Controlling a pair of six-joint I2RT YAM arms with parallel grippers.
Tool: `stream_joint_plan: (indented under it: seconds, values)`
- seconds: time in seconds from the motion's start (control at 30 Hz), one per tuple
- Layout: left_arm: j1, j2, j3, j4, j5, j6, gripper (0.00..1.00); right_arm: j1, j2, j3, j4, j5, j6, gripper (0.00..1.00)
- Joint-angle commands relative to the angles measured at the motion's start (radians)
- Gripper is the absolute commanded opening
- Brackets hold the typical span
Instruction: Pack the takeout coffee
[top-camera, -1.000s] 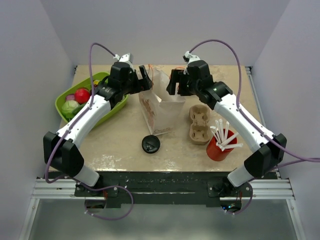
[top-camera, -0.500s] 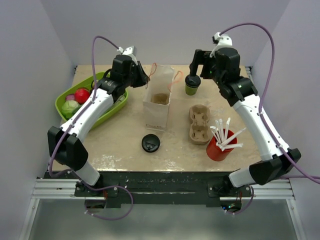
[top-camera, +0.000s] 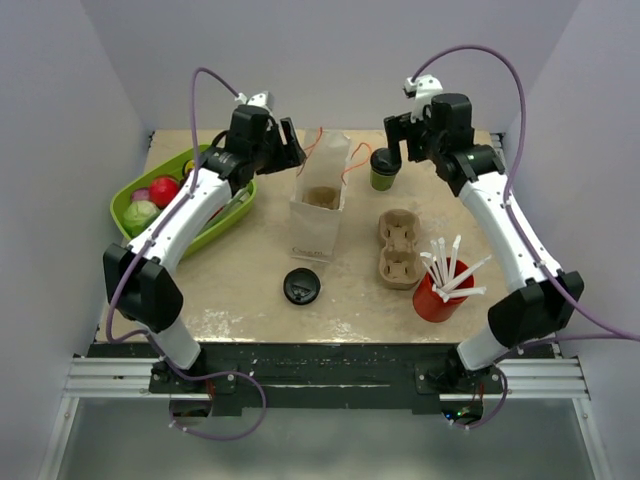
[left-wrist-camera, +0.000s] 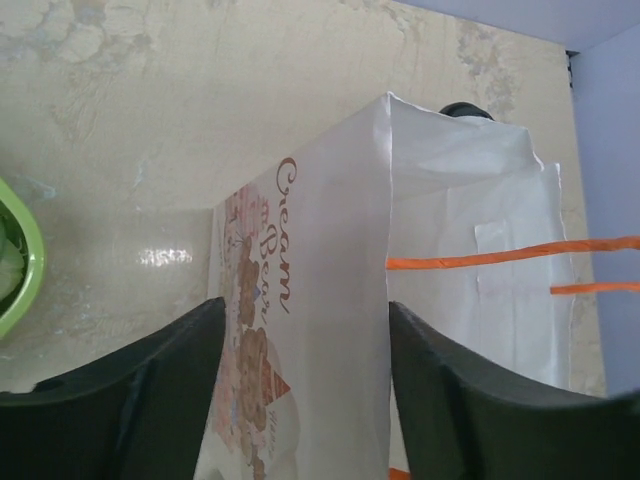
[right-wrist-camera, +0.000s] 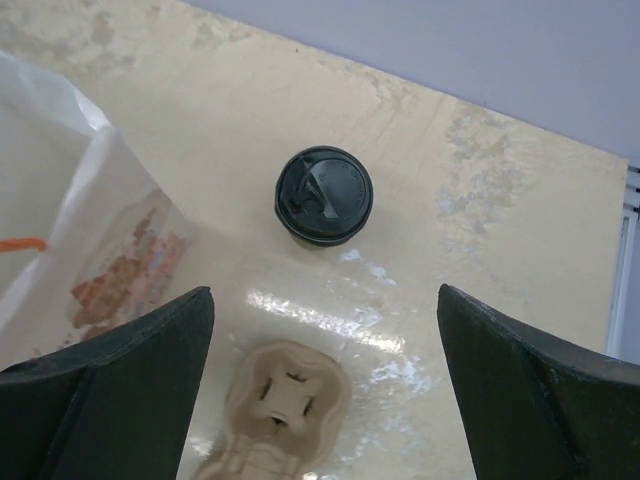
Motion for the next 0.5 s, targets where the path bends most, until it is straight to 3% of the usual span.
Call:
stream_joint_plan:
  seconds: [0.0,0.03,0.13,0.2,0.27,0.47]
  values:
    - [0.013,-0.081,-0.005,0.001,-0.049,0.009,0.78,-0.028,0.071,0.014,0.022,-0.116,-0.286,0.96]
    - [0.013,-0.092,-0.017,0.002,-0.052,0.016,0.87,-0.043,0.109,0.026,0.018,-0.139,-0.312,0.95]
    - [0.015,-0.138,-0.049,0.013,-0.047,0.033,0.98,-0.077,0.226,0.11,-0.062,-0.227,-0.407,0.85]
    - [0.016,-0.17,-0.065,0.017,-0.046,0.041,1.0,-0.085,0.295,0.202,-0.149,-0.279,-0.471,0.74]
    - [0.016,-0.199,-0.094,0.034,-0.034,0.049,1.0,-0.088,0.376,0.25,-0.226,-0.326,-0.57,0.71]
    - [0.016,-0.245,-0.16,0.074,0.006,0.07,1.0,-0.088,0.487,0.328,-0.211,-0.36,-0.588,0.65]
